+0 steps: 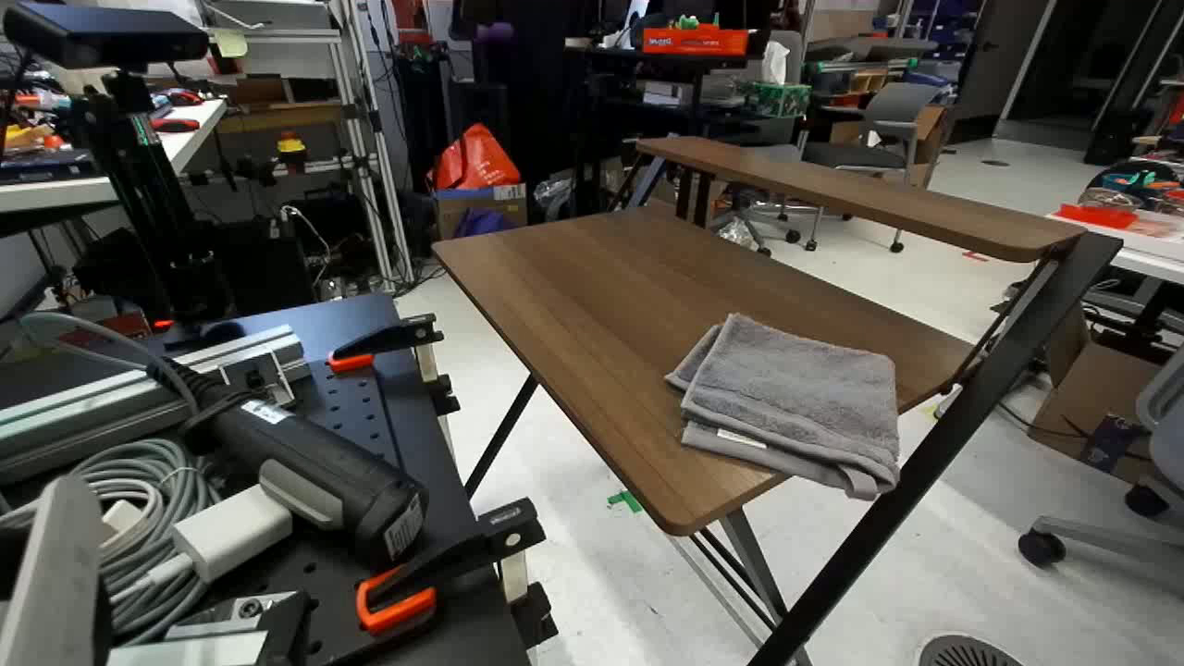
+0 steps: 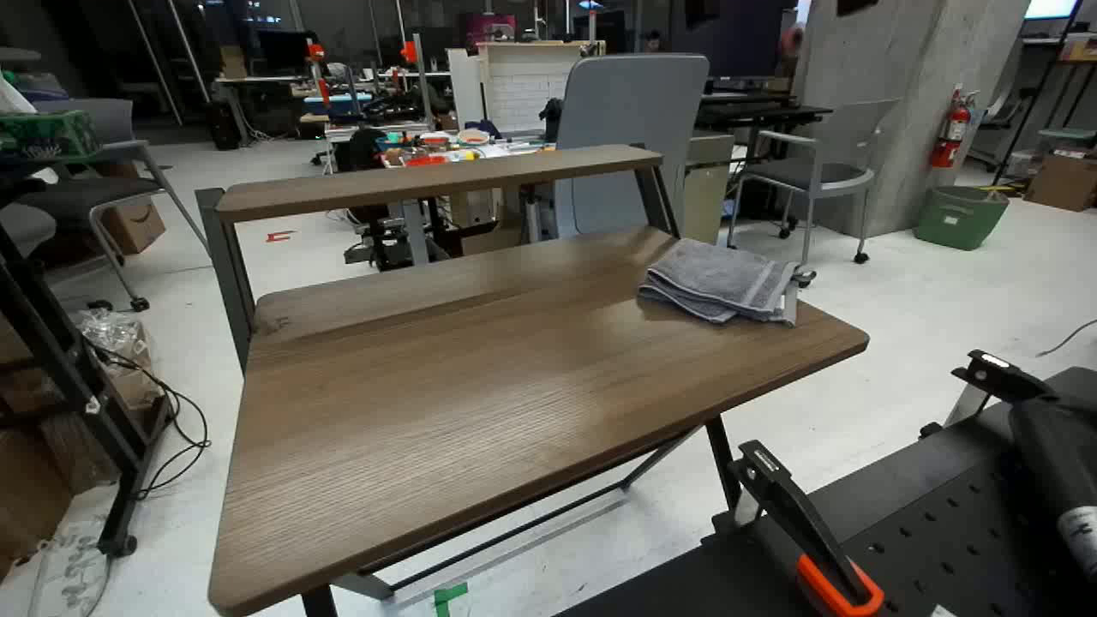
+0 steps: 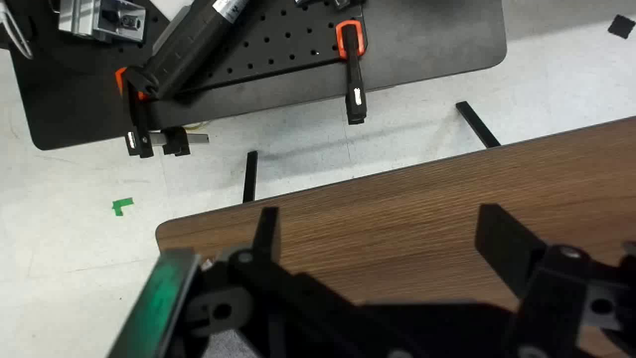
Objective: Move the grey towel to the left
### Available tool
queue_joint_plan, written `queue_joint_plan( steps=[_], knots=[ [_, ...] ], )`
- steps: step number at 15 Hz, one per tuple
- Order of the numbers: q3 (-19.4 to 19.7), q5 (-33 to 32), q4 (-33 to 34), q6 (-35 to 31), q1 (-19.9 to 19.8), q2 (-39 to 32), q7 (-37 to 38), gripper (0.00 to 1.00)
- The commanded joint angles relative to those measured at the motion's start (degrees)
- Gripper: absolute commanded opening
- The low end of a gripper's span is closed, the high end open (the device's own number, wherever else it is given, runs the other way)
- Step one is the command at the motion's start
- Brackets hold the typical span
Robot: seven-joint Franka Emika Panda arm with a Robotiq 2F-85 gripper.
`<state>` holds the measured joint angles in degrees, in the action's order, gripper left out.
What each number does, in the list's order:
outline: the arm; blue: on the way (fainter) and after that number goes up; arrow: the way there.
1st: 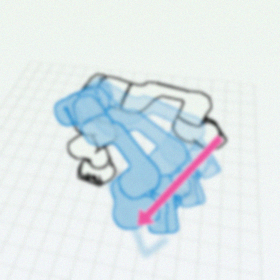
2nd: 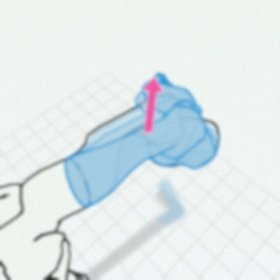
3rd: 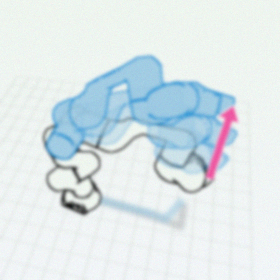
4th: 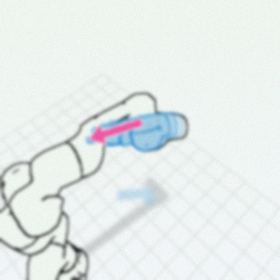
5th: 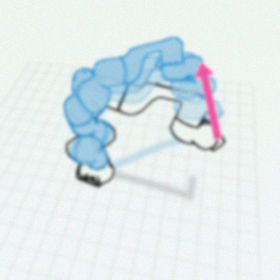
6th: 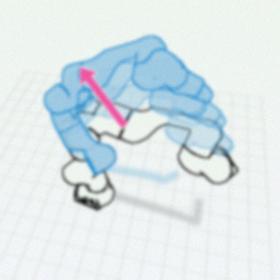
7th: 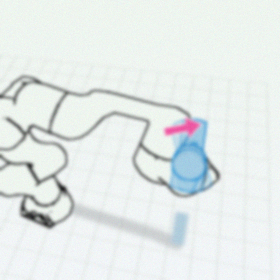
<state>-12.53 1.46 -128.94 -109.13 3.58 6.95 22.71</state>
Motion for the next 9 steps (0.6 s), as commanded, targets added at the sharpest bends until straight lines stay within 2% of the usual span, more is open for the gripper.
queue_joint_plan(
  steps=[1, 6, 9],
  knots=[
    [1.2, -0.1, 0.1, 0.1, 1.3, 0.0, 0.1, 1.00],
    [4.3, -1.9, 1.7, -5.0, -0.9, -3.9, 1.4, 1.00],
    [7.0, -2.6, 3.2, -10.7, -2.0, -8.2, 3.4, 1.00]
  ],
)
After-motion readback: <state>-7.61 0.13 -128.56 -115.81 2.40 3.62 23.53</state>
